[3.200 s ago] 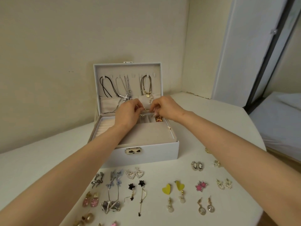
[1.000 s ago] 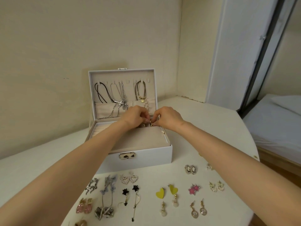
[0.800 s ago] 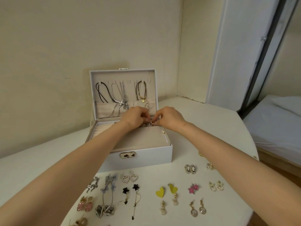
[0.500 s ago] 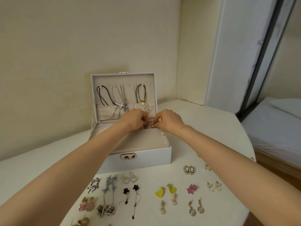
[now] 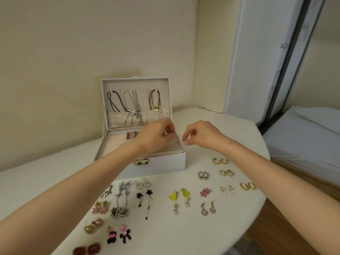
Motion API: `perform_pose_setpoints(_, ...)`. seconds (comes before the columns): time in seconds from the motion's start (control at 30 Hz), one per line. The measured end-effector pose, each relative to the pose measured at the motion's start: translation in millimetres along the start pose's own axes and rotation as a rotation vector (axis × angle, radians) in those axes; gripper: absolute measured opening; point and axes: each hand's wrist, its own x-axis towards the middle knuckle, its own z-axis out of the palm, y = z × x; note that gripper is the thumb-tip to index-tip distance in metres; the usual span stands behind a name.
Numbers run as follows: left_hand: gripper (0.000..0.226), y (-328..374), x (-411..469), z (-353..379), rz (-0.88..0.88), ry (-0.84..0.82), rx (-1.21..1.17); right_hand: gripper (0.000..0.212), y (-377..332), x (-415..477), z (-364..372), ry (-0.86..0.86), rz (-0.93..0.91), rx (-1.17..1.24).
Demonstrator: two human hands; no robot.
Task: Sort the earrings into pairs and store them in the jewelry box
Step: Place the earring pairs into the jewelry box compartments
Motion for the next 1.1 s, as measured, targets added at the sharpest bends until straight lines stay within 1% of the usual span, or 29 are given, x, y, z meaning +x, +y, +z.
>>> perform_pose_setpoints(0.07,0.015,20.5,-12.2,5.1,0.082,-0.044,-0.010,0.011,3.3,-14.7,-5.0,-0.118,0.010,-0.053)
perform_pose_setpoints(0.17,0.018,43.9,-21.7,19.8,0.184,-0.149,0.089,0.016,9.5,-31.6,-8.4,-0.302,0.058,-0.164)
perform_pose_setpoints(0.23,0.022,54.4,-23.4,32.5,0.189,-0.238,0.144,0.020,13.2,-38.5,-8.0,-0.383,0.087,-0.232)
perform_pose_setpoints(0.3,0.029,60.5,-23.6,44.3,0.149,-0.328,0.175,0.023,16.7,-43.3,-6.4,-0.415,0.101,-0.241)
perform_pose_setpoints(0.37,0.035,63.2,-23.8,53.9,0.119,-0.391,0.179,0.023,19.6,-46.7,-3.6,-0.419,0.107,-0.223)
perform_pose_setpoints(0.43,0.032,64.5,-24.0,58.7,0.105,-0.416,0.175,0.020,22.8,-48.5,0.8,-0.416,0.105,-0.205)
perform_pose_setpoints(0.53,0.023,63.7,-24.2,61.9,0.071,-0.421,0.124,0.027,28.7,-48.2,6.0,-0.385,0.110,-0.165)
perform_pose_setpoints(0.7,0.018,59.6,-24.7,62.4,0.045,-0.392,0.089,0.028,29.1,-47.6,3.3,-0.350,0.135,0.010)
perform_pose_setpoints(0.8,0.014,56.1,-26.9,57.3,0.042,-0.362,0.062,0.028,24.5,-47.1,-1.7,-0.298,0.123,0.131)
perform_pose_setpoints(0.87,0.011,52.8,-27.8,49.0,0.018,-0.327,-0.029,0.026,19.3,-46.1,-7.8,-0.282,0.110,0.194)
perform_pose_setpoints(0.97,0.012,47.7,-25.9,28.0,0.003,-0.258,-0.152,0.022,8.7,-42.1,-18.5,-0.235,0.084,0.333)
perform_pose_setpoints(1.1,0.016,27.9,-18.4,-3.8,-0.052,-0.158,-0.303,0.018,-2.7,-29.5,-25.5,-0.115,0.022,0.499)
